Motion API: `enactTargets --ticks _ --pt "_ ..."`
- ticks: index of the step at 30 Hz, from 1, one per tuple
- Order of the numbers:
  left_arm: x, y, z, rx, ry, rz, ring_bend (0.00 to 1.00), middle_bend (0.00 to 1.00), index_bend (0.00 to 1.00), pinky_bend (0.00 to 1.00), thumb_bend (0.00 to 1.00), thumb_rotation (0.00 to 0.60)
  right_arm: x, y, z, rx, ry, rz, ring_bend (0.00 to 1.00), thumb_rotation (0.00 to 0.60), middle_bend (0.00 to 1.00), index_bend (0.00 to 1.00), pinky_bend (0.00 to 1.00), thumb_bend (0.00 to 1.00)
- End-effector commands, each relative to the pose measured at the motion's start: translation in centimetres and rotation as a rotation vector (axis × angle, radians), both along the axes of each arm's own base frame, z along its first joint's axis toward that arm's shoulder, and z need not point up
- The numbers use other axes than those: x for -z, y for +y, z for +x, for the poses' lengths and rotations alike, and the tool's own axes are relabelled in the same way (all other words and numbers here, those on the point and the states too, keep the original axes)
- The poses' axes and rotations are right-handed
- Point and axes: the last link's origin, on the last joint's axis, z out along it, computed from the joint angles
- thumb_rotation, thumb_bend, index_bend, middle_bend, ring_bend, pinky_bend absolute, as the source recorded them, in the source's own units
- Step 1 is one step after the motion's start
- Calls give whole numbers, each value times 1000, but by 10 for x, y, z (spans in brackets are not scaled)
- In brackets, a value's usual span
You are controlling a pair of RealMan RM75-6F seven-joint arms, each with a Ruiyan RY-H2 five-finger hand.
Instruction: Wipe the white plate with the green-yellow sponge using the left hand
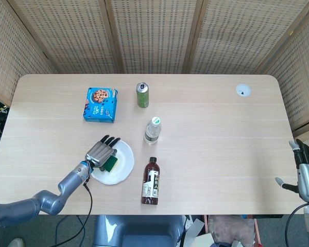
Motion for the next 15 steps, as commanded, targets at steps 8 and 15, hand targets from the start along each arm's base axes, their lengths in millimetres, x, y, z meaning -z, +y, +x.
enactTargets --ticks 8,15 --pt "-16 1 26 13 -221 20 0 0 638 0 155 600 -1 0 0 -1 -4 -3 0 600 0 0 0 0" --pt "-12 -8 28 -65 -330 -41 0 0 639 0 155 600 0 1 1 -5 -2 1 0 600 0 0 0 0"
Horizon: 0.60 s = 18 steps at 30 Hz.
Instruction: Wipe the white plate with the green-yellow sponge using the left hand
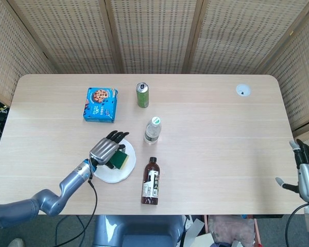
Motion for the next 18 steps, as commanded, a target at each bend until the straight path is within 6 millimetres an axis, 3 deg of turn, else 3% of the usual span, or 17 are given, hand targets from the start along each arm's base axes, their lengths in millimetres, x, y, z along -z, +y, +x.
enactTargets --ticks 1,12,18 --pt "4 -4 -2 -33 -32 -35 0 0 639 0 155 600 0 0 0 0 0 -1 0 600 0 0 0 0" --pt "26 -6 -17 -136 -35 -87 0 0 649 0 155 600 0 0 1 -5 7 -4 0 600 0 0 0 0" --pt "27 -4 -16 -145 -65 -81 0 0 649 0 155 600 -1 0 1 -6 2 -8 0 600 0 0 0 0"
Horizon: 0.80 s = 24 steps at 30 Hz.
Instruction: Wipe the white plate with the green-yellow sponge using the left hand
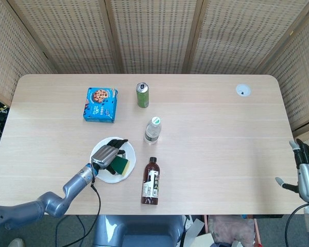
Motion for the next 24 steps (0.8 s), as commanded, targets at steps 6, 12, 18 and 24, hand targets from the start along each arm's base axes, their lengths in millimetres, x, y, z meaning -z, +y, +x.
enactTargets --ticks 6,12,18,24 --pt "-20 8 1 7 -42 48 0 0 650 0 155 600 -1 1 1 -2 -8 0 0 600 0 0 0 0" --pt "-21 11 -9 -6 -3 46 0 0 649 0 155 600 -1 0 1 -1 -9 3 0 600 0 0 0 0" --pt "-7 10 -13 10 56 38 0 0 650 0 155 600 -1 0 0 3 -7 2 0 600 0 0 0 0" --pt "-2 9 -12 13 71 31 0 0 650 0 155 600 -1 -1 0 4 -9 2 0 600 0 0 0 0"
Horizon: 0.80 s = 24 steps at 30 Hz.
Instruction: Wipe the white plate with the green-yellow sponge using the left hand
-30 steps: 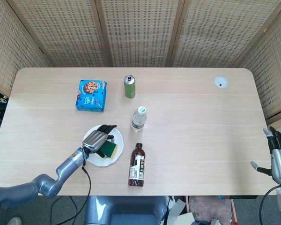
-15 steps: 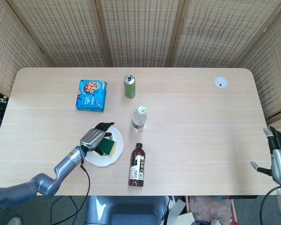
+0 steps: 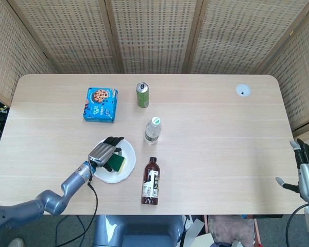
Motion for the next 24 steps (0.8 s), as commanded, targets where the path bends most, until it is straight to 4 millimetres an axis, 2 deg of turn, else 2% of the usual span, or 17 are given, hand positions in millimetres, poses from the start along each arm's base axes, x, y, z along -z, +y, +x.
enactTargets --ticks 1,7,10,17,24 --pt "0 1 0 -1 8 -2 0 0 650 0 155 600 0 0 0 -1 -1 0 0 600 0 0 0 0" --pt "-10 5 5 8 -14 24 0 0 650 0 155 600 -1 0 0 -3 -3 -2 0 600 0 0 0 0" --pt "-23 9 10 55 -10 63 0 0 653 0 155 600 -1 1 1 -4 -4 -1 0 600 0 0 0 0" --pt "-48 15 3 260 242 139 0 0 666 0 157 600 0 1 1 -5 -3 2 0 600 0 0 0 0" --pt "-40 10 -9 312 400 141 0 0 668 0 158 600 1 1 2 -5 -2 2 0 600 0 0 0 0"
